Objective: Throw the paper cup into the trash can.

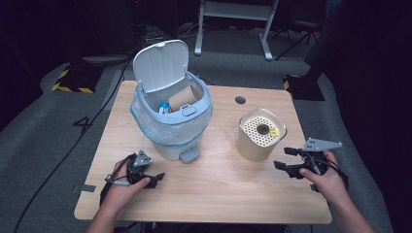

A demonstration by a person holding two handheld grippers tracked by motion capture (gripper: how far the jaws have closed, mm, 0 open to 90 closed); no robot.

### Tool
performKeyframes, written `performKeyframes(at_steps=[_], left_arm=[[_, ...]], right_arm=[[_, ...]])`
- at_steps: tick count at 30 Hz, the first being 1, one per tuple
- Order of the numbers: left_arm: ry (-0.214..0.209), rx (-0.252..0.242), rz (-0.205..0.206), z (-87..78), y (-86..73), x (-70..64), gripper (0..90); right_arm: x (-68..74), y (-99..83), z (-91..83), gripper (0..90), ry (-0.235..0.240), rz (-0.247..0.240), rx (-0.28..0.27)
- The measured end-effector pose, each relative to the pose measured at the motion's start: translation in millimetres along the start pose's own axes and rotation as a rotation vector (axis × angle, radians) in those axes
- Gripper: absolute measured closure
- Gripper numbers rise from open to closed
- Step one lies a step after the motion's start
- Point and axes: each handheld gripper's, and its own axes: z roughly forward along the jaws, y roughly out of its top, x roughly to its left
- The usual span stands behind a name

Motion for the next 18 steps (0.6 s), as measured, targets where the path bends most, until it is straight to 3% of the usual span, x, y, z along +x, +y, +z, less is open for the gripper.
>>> performKeyframes(at_steps=[7,10,14,18], left_arm=[[0.005,0.0,-0.01,-0.1,-0.3,-1.2,18.6],[0.006,0.0,-0.01,-0.1,-0.3,-1.2,18.5],[0.015,0.001,-0.019,-0.1,-0.4,-1.7,17.5],[0.023,0.0,-0.031,-0.1,-0.3,-1.2,17.6]], right_arm=[[-4.1,-40.5,24.8,22.7,-0.04,0.033,0.008],[-4.9,-51.1,33.0,22.1,-0.048,0.041,0.008],[-4.8,-66.6,45.2,19.9,-0.105,0.002,0.021],[-6.9,-75.7,52.0,18.1,-0.101,0.022,0.026]])
